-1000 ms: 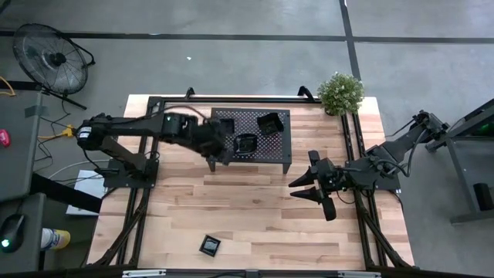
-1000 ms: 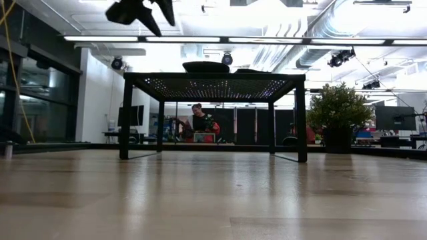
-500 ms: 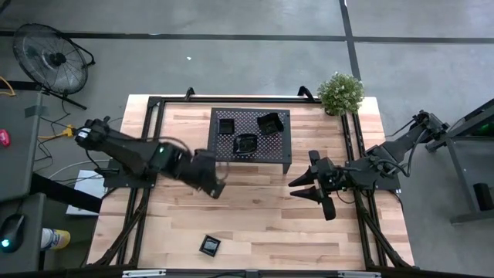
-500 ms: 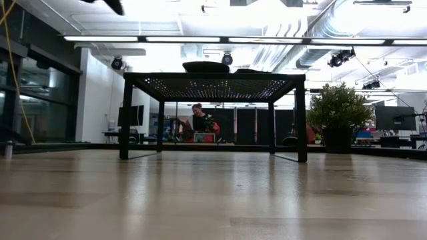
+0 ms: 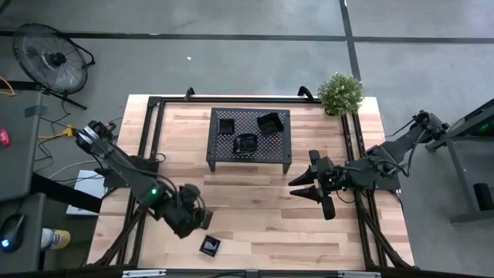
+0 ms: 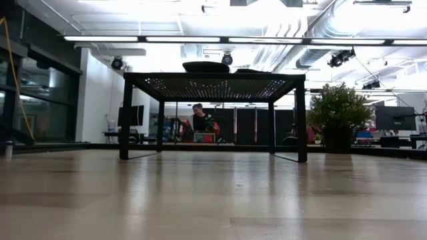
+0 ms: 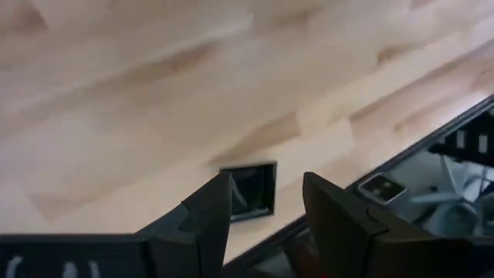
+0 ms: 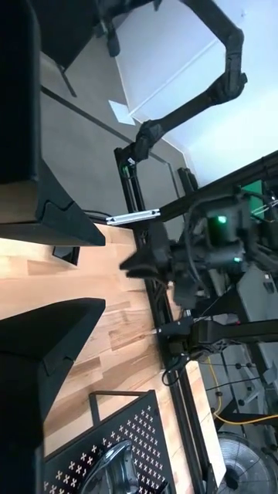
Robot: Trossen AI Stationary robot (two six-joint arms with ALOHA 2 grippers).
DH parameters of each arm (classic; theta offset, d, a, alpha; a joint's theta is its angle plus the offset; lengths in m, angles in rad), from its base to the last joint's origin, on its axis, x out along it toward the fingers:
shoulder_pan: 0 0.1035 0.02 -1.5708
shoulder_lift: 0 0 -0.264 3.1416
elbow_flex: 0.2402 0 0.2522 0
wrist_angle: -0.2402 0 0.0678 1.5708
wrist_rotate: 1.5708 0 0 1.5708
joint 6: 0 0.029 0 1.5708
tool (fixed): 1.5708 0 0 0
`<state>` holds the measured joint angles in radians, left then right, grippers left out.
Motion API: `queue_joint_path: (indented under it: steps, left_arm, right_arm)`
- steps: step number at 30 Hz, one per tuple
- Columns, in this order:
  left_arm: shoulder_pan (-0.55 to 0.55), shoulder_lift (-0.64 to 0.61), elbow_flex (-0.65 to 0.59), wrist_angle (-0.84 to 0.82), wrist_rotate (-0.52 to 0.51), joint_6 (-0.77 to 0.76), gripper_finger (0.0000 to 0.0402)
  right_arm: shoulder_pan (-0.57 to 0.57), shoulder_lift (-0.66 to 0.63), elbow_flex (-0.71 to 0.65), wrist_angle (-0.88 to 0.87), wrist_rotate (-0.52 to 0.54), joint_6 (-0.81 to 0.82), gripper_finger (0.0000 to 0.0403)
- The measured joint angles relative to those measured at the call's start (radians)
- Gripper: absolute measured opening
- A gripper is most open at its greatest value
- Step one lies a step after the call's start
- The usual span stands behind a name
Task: Pick & Place Mini shaped plates
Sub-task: Stack the black square plate on top of the black square plates on the shelf
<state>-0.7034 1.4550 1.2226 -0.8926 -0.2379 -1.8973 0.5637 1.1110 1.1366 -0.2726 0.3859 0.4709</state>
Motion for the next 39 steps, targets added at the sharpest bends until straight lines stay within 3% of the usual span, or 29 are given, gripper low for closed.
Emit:
queue_joint_path:
  steps: [6, 16, 39]
  left_arm:
    - [-0.034, 0.095, -0.035, 0.037, 0.104, -0.063, 0.0158]
    - [-0.03, 0.253, -0.033, 0.184, 0.25, -0.039, 0.0158]
    - [-0.03, 0.362, -0.034, 0.262, 0.275, -0.011, 0.0158]
  right_arm:
    - [0.0, 0.0, 0.0, 0.001, 0.0, 0.001, 0.0114]
    - [0.0, 0.0, 0.0, 0.004, 0.0, 0.004, 0.0114]
    - [0.0, 0.0, 0.0, 0.0, 0.0, 0.024, 0.0114]
